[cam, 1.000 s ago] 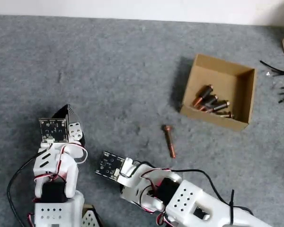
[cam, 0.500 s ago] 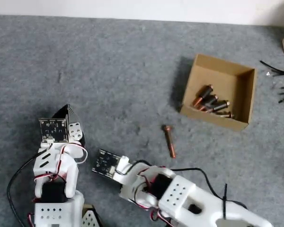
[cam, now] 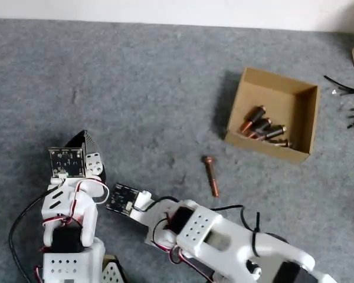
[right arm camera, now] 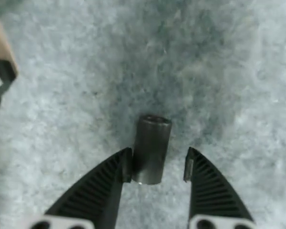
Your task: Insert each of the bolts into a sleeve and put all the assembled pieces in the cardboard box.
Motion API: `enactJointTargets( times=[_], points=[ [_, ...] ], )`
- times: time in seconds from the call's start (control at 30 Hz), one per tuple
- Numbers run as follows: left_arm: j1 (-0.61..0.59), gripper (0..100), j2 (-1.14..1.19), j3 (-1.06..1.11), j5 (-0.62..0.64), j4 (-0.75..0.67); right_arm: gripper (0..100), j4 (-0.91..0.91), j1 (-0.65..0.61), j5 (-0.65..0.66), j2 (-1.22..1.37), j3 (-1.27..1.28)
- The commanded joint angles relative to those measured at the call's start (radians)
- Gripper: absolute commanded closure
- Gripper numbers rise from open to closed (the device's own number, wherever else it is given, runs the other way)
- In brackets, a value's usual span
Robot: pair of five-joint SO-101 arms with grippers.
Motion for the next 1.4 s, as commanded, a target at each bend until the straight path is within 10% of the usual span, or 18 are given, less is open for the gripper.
enactJointTargets(
  times=[0.0,0.53,0.97,1.37],
  points=[
    [-0.007,99,-0.002,0.018,0.008,-0.025,84.0,-0.064,-0.01,-0.009,0.038,-0.035],
    [-0.007,99,-0.002,0.018,0.008,-0.025,99.3,-0.105,0.001,-0.086,0.073,-0.036],
    [-0.007,99,-0.004,0.018,0.008,-0.025,99.5,-0.101,0.26,-0.087,0.041,-0.039],
    [0.082,99,-0.002,0.018,0.008,-0.023,99.5,-0.088,0.572,-0.087,-0.628,0.186]
  ],
)
